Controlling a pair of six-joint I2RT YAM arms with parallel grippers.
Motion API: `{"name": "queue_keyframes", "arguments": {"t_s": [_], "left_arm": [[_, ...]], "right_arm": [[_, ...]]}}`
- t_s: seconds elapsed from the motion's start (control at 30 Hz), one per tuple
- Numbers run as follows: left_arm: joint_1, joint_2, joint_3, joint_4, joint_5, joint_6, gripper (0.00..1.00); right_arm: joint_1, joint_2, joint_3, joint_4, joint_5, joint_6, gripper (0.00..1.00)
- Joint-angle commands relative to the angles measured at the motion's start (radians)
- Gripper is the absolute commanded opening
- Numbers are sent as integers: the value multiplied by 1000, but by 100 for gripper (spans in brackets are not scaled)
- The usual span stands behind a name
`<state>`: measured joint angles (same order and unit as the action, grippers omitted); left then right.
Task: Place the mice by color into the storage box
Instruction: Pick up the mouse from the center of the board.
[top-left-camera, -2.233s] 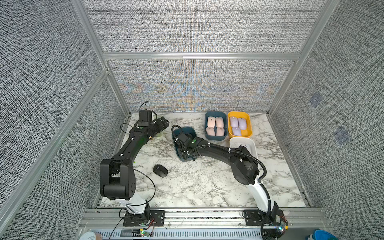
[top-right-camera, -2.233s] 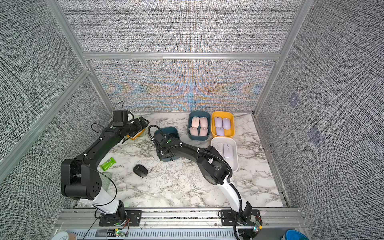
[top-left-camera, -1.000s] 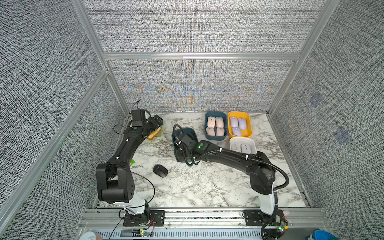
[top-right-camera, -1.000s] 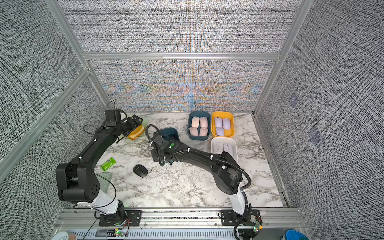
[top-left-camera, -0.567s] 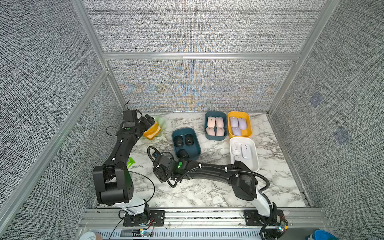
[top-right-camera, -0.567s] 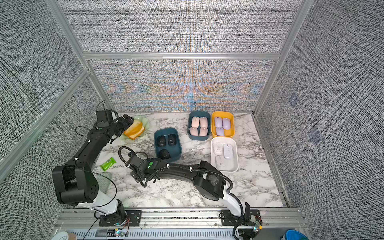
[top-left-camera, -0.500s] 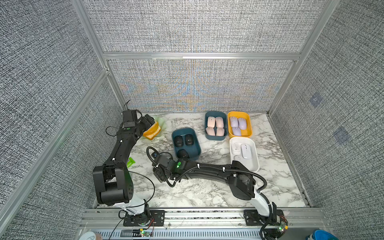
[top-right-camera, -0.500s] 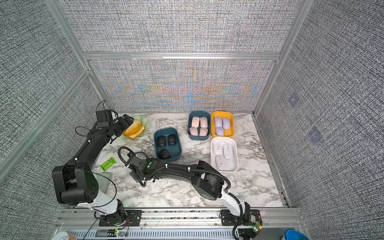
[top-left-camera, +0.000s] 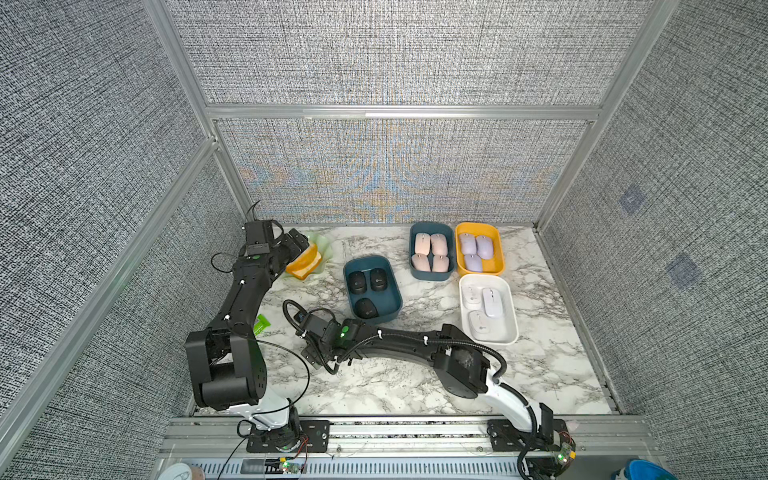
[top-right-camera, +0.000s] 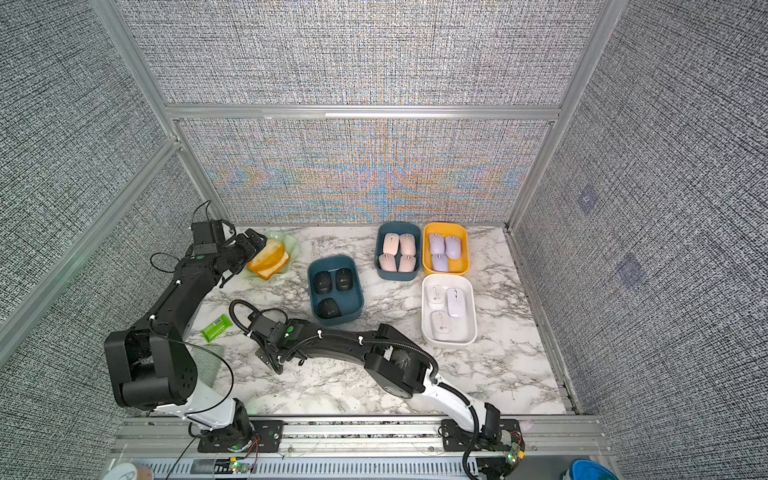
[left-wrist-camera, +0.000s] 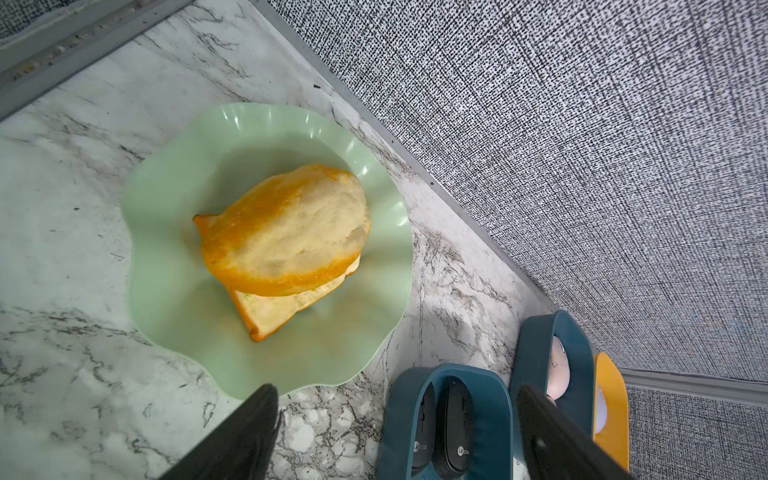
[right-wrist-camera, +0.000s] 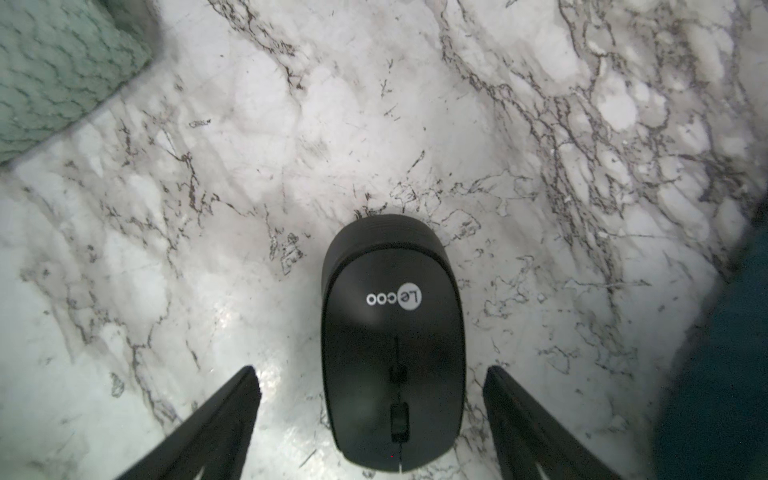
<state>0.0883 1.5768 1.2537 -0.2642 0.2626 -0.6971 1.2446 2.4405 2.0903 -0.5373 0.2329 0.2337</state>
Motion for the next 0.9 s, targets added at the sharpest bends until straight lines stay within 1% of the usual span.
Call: {"name": "queue_keyframes", "arguments": {"t_s": [0.0, 0.1, 0.2, 0.37, 0.53, 0.7, 0.87], "left_arm": [[3, 2, -5, -4, 8, -2, 91], [3, 7, -4, -3, 16, -4, 91], [2, 11, -5, -3, 22, -4, 91], [2, 14, -5, -2, 28, -7, 91], [2, 11, -5, 0, 33, -8, 91], [5, 6, -4, 0, 38, -10, 91], [4, 2, -8, 6, 44, -11, 91]], "right_arm": [[-4, 24, 29, -24, -19, -16, 87], [-8, 55, 51, -29, -24, -15, 86], [-11, 77, 75, -44, -21, -11, 81], [-11, 76, 64, -44, 22, -16, 73], [-11, 49, 43, -29, 31, -9, 65], [-1, 8, 21, -17, 38, -10, 62], [11, -44, -29, 8, 44, -6, 60]]}}
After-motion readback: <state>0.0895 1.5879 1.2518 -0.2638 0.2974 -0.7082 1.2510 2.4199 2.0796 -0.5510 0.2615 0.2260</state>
